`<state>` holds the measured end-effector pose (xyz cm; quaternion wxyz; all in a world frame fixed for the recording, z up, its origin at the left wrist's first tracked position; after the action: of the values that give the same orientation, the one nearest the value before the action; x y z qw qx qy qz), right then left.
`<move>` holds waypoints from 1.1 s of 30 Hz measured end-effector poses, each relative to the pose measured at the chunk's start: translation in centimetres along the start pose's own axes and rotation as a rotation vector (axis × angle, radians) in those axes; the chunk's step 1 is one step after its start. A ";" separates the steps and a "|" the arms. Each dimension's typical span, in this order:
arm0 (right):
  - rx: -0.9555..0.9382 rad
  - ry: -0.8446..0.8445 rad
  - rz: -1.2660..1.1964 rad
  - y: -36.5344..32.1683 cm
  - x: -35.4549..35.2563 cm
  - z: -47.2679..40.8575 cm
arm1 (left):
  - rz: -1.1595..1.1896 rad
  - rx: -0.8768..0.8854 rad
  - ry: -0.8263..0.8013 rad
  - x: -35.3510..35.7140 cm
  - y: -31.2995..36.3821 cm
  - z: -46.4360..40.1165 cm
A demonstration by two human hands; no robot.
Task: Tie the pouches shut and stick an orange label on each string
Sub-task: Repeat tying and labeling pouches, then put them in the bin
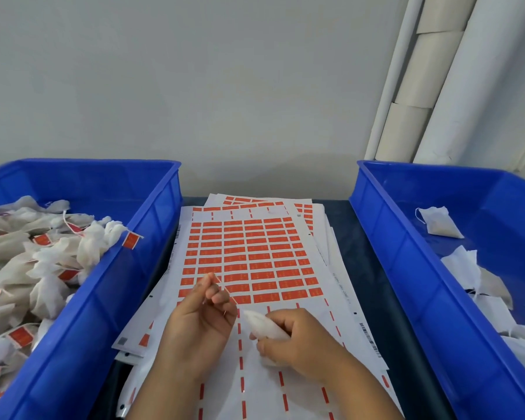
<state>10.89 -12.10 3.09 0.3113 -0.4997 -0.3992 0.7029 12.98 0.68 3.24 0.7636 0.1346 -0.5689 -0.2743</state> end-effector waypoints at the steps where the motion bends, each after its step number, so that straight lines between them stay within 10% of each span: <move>1: 0.019 -0.033 -0.021 0.0 0.1 0.2 | -0.009 -0.003 0.021 -0.2 -0.1 -0.1; 8: -0.129 -0.064 -0.522 -1.8 -1.8 1.2 | -0.166 -0.018 0.153 -1.2 -0.3 -0.1; 13: -0.090 0.179 -1.030 -0.1 -4.1 1.0 | -1.261 0.395 0.293 0.5 1.9 0.7; 19: 0.031 0.523 -0.481 1.7 -5.9 1.3 | -1.586 0.497 -0.001 3.0 -0.4 1.3; 33: -0.098 0.194 -0.075 0.0 -1.5 -0.2 | -1.484 0.627 -0.079 3.6 0.1 1.5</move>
<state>11.55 -13.35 3.72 0.3497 -0.5649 -0.4195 0.6186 12.35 -1.13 6.60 0.2885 0.6754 -0.4084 -0.5421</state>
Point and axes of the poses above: each hand's wrist, its own z-axis away from the middle knuckle, its own x-axis out of the palm, y = z × x, the point moved 9 cm from there along -z, towards the middle knuckle, and after that the axes turned 4 degrees about -z, right-handed, at the moved point
